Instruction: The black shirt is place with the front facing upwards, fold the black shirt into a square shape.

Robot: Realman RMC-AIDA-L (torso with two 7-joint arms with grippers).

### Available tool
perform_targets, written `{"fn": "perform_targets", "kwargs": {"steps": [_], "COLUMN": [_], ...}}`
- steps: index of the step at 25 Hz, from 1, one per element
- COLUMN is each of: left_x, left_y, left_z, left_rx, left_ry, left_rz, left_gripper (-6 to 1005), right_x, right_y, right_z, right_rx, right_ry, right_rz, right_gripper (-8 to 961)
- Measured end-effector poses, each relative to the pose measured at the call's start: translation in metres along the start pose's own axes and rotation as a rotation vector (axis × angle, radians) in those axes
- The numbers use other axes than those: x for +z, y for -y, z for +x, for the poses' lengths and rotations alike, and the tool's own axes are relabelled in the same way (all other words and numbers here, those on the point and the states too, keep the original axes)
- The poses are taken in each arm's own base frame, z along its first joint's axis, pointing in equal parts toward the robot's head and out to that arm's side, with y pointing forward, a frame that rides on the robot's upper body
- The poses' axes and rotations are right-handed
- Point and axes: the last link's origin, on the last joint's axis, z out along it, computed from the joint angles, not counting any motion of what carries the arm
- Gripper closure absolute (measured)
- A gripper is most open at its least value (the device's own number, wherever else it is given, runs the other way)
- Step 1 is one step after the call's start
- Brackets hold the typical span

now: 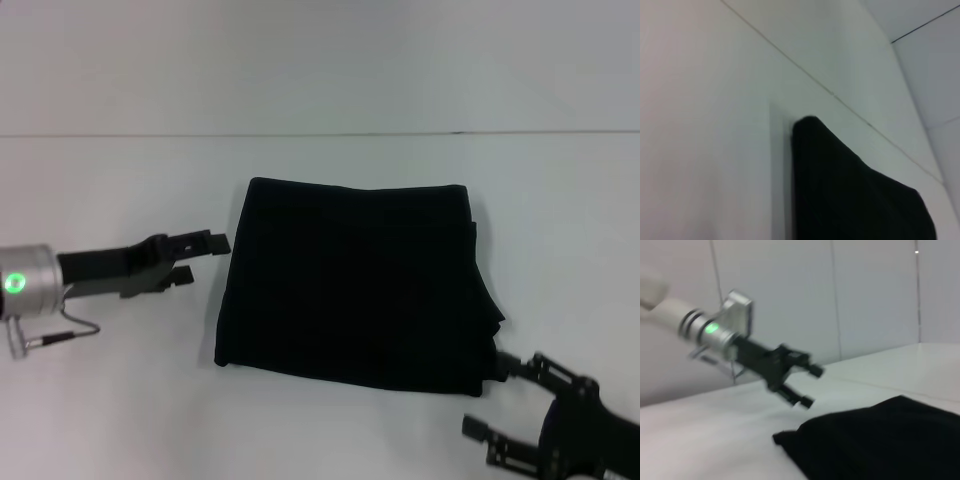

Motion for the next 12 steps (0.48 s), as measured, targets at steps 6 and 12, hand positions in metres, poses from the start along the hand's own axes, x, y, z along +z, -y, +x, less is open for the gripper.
{"fn": "perform_targets", "kwargs": {"steps": [6, 12], "left_x": [0.026, 0.044], "left_y": [-0.017, -0.024], "left_z": [0.015, 0.012], "left_rx": [0.040, 0.067], "left_ry": [0.044, 0.069], "left_rz": [0.066, 0.112], "left_gripper": [48, 49], "right_x": [-0.006, -0.008], "right_y": [-0.016, -0.018], "right_z": [0.012, 0.013], "right_rx": [-0.032, -0.024], "right_ry": [-0.012, -0.014], "right_rz": [-0.005, -0.003], "right_gripper": [57, 57]}}
